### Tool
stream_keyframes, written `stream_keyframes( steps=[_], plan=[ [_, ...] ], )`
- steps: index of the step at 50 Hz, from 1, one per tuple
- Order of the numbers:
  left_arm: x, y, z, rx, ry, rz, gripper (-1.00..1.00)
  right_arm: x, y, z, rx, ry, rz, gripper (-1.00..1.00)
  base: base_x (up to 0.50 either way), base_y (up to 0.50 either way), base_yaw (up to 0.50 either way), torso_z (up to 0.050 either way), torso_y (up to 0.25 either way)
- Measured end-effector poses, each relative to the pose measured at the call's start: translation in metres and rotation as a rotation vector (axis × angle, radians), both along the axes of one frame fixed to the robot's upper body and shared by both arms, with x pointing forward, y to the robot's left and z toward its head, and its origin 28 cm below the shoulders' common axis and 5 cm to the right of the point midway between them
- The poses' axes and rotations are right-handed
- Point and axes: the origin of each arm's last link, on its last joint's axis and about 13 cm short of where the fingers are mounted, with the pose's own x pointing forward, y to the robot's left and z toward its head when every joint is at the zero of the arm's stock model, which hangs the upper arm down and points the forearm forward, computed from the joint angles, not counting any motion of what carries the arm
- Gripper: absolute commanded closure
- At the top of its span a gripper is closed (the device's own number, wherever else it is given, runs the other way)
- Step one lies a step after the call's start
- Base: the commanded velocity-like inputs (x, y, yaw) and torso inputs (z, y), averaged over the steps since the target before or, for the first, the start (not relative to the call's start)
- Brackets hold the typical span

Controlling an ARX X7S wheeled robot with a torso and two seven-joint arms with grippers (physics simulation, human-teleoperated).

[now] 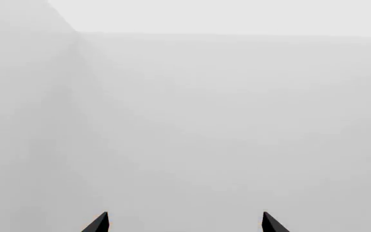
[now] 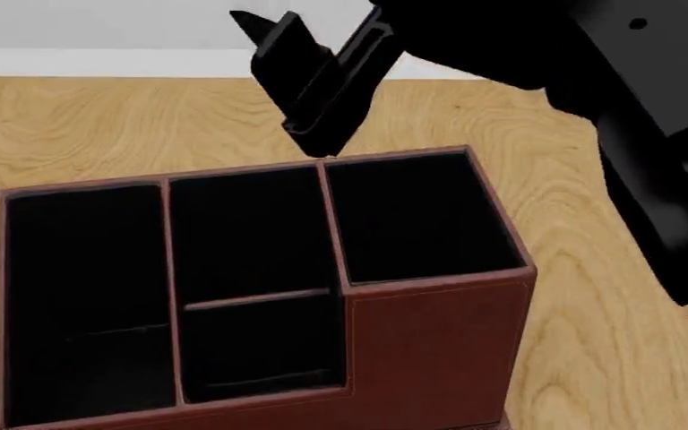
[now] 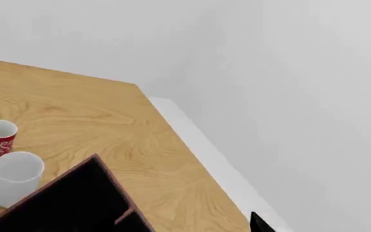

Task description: Pick up the book and place it in the right compartment of the caddy.

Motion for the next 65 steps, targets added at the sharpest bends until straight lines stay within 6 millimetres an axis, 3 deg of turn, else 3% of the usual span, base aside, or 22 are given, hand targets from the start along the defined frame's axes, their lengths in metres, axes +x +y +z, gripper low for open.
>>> stream_keyframes(
  steps=[17, 33, 45, 65],
  plan=[
    [-0.005, 0.003, 0.004, -0.005, -0.018, 0.020, -1.00, 0.026, 0.008, 0.042, -0.427, 0.227, 0.221, -1.00, 0.00, 0.00, 0.00, 0.000, 0.000],
    [-0.007, 0.002, 0.005, 0.000, -0.023, 0.027, -1.00, 0.040, 0.016, 0.051, -0.760, 0.252, 0.395, -1.00, 0.00, 0.00, 0.00, 0.000, 0.000],
    [-0.007, 0.001, 0.003, 0.005, -0.022, 0.032, -1.00, 0.049, 0.033, 0.040, -0.897, 0.246, 0.517, -1.00, 0.00, 0.00, 0.00, 0.000, 0.000],
    [-0.007, 0.002, 0.000, 0.005, -0.018, 0.043, -1.00, 0.054, 0.058, 0.000, -1.001, 0.292, 0.693, -1.00, 0.00, 0.00, 0.00, 0.000, 0.000]
  ],
)
